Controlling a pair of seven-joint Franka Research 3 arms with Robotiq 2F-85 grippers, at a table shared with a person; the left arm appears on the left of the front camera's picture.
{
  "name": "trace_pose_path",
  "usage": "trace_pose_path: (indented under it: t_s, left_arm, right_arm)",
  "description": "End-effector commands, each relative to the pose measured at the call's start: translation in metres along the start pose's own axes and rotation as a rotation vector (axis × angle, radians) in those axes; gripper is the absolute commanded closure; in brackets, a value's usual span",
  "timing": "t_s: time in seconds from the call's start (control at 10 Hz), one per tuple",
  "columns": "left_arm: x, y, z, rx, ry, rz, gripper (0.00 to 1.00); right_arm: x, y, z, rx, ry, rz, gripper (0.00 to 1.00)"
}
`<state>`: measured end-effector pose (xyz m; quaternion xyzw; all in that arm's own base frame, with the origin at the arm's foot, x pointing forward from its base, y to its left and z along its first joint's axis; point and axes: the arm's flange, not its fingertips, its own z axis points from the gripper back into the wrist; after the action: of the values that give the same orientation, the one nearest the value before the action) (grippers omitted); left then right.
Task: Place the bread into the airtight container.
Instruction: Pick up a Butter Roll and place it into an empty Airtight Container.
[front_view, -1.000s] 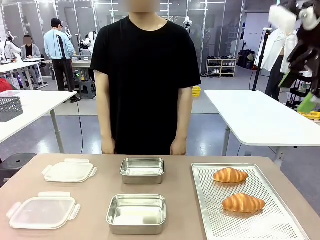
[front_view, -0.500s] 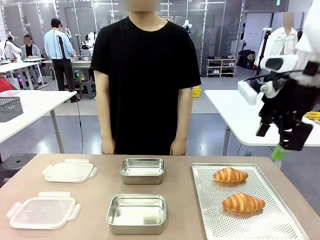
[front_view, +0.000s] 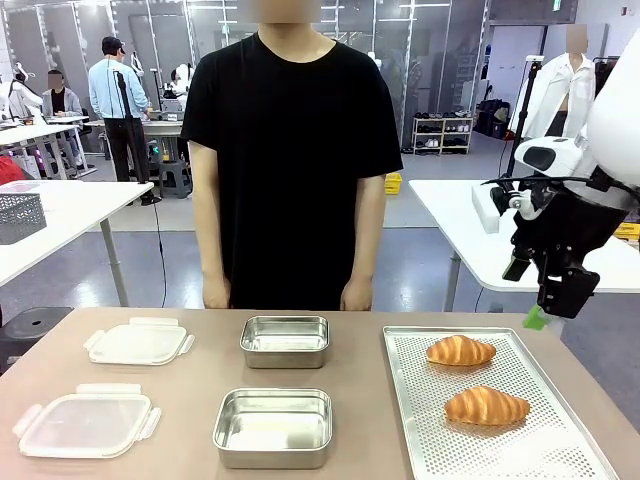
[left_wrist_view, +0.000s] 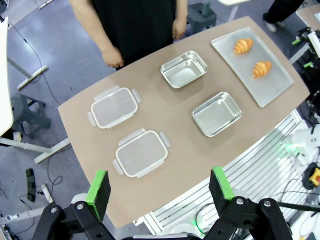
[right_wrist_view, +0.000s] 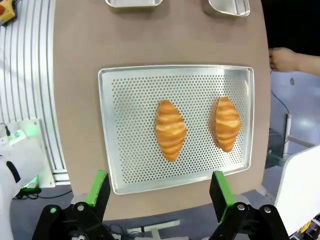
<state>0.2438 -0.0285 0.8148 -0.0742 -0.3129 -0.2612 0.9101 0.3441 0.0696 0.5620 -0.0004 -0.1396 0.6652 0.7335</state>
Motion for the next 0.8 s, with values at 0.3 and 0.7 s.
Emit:
trace_pose_path:
  t_s: [0.3,0.7]
  left_arm:
    - [0.002,0.000,0.002,0.000,0.001,-0.006,0.00]
    - [0.002,0.000,0.002,0.000,0.001,-0.006,0.00]
  right_arm:
    - [0.002,0.001,0.005,0.006,0.003,0.004,0.00]
    - [-0.005,-0.043,-0.099,0.052,0.084,0.042,0.00]
